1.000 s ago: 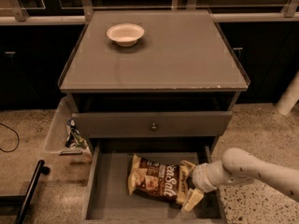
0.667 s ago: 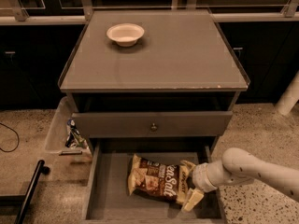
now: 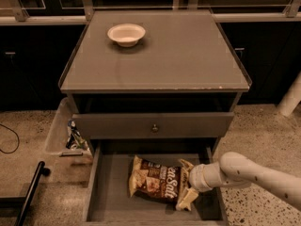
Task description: Pick brown chip bag from middle drawer and place on counter
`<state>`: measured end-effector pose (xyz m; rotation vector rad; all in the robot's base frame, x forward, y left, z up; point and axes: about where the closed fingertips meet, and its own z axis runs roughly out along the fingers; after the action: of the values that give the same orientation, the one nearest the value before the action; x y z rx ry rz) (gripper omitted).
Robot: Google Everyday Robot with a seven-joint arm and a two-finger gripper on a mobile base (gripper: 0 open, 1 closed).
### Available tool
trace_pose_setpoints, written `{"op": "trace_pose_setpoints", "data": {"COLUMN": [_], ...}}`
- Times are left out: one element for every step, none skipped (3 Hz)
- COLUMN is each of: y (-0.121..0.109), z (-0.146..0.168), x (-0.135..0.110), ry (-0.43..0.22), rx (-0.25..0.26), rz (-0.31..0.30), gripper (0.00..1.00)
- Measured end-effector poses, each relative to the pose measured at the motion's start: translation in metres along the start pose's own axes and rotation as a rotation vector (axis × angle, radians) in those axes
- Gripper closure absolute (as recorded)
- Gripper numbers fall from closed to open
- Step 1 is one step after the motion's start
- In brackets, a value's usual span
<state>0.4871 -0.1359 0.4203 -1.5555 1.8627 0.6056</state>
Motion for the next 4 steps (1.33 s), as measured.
{"op": "trace_pose_setpoints", "data": {"y": [-0.013,-0.017,-0.016,-0.016], "z": [0.02,0.041,0.063,0.065], "x": [-0.009,-0.014,-0.009,-0.01], "ry": [-0.041,-0.052,-0.028,-0.026], "rx": [0.03,0.036,0.016,0.012], "rz": [-0.019,-0.033,-0.04,-0.042], "gripper": [0.0,0.0,0.0,0.19]}}
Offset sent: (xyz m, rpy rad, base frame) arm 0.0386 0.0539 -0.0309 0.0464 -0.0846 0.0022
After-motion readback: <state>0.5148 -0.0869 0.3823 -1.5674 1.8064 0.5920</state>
